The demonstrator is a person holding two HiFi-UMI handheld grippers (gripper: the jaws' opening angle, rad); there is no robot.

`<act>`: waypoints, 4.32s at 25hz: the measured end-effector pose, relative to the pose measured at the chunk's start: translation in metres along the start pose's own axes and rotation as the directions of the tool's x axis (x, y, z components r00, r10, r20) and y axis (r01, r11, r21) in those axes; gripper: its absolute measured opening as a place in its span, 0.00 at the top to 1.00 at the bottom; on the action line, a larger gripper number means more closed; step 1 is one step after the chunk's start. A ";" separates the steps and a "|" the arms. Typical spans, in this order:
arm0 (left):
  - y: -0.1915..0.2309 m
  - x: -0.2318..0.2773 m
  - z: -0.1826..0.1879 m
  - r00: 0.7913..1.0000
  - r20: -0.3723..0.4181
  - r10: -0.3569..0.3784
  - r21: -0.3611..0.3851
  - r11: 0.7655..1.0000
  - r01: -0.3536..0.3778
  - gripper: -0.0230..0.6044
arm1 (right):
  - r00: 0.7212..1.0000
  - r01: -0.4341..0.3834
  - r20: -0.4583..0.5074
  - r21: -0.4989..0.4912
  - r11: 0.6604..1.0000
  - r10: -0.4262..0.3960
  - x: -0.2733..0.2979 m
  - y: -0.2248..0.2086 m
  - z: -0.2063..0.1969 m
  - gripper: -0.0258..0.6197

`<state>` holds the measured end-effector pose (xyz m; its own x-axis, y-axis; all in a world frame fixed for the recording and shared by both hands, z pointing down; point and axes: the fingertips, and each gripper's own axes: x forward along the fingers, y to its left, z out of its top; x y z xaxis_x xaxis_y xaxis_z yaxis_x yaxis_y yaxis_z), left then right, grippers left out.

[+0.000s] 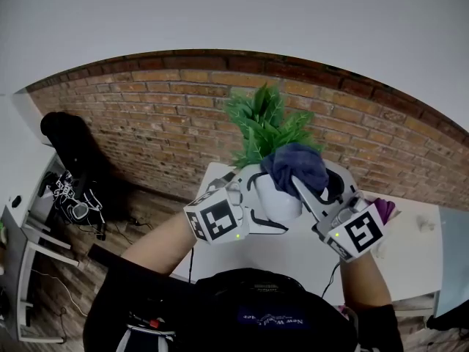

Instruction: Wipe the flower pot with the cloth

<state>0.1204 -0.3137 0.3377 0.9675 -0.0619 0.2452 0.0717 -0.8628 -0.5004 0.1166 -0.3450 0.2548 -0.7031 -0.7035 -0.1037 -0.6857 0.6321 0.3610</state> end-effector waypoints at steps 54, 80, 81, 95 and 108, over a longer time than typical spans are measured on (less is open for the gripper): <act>0.014 -0.028 0.018 0.990 0.144 -0.012 0.009 1.000 0.011 0.12 | 0.962 -0.227 0.268 0.663 0.713 0.057 -0.012 -0.011 -0.035 0.76; 0.009 -0.041 0.040 0.971 0.236 -0.030 0.064 0.998 0.016 0.12 | 0.948 -0.267 0.315 0.697 0.666 0.050 -0.014 -0.015 -0.032 0.76; 0.009 -0.039 0.039 0.974 0.227 -0.025 0.069 0.998 0.010 0.12 | 0.946 -0.281 0.316 0.688 0.670 0.072 -0.019 -0.010 -0.031 0.76; 0.010 -0.039 0.042 0.968 0.251 -0.013 0.062 0.998 -0.002 0.12 | 0.925 -0.349 0.366 0.711 0.610 0.102 -0.057 -0.002 -0.048 0.76; 0.002 -0.053 0.059 0.955 0.289 -0.072 0.079 0.996 0.051 0.12 | 0.976 -0.212 0.176 0.611 0.762 0.131 -0.017 0.007 -0.050 0.76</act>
<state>0.0838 -0.2827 0.2750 0.9885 0.1479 0.0305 0.1401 -0.8226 -0.5511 0.1330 -0.3452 0.3049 -0.8087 -0.5468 -0.2168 -0.4888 0.8298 -0.2694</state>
